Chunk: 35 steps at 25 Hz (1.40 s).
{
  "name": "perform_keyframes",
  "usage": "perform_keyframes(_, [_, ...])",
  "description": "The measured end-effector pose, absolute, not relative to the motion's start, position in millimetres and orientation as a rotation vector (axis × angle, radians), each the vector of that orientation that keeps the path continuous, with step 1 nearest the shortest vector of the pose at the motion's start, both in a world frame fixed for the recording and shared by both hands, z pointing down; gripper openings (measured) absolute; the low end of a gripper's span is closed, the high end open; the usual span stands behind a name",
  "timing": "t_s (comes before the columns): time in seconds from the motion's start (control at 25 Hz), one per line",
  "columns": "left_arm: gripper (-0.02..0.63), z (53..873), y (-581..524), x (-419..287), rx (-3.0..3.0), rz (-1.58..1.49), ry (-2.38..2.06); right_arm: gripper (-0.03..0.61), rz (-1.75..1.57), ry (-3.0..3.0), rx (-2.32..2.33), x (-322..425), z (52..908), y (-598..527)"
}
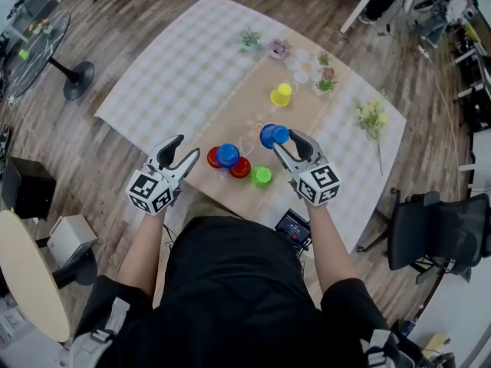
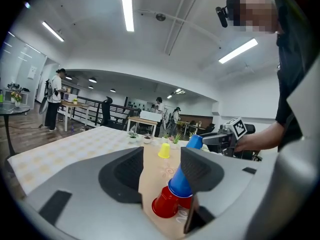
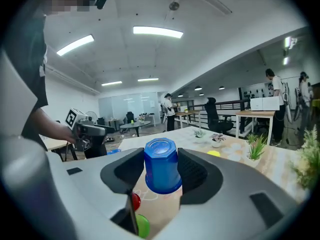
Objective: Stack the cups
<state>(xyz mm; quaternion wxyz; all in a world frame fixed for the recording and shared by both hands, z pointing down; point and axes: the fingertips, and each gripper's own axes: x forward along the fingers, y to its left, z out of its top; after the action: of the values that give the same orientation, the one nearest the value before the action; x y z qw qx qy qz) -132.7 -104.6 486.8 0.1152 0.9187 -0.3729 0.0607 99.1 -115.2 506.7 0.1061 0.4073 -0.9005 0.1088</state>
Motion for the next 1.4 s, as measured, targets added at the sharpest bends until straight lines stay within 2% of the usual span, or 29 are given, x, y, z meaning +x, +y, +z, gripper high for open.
perform_keyframes(0.48, [0.227, 488.4, -96.9, -113.1, 2.729, 0.191, -1.06, 0.219, 0.319, -2.593, 0.95, 61.5, 521.3, -34.5])
perform_keyframes(1.12, [0.224, 494.3, -87.6, -116.8, 2.693, 0.162, -1.054, 0.222, 0.367, -2.544, 0.907, 49.3, 553.5, -30.6])
perform_keyframes(1.4, [0.224, 499.9, -83.6, -121.1, 2.675, 0.148, -1.058, 0.256, 0.416, -2.69, 0.973, 60.6, 514.0, -34.6])
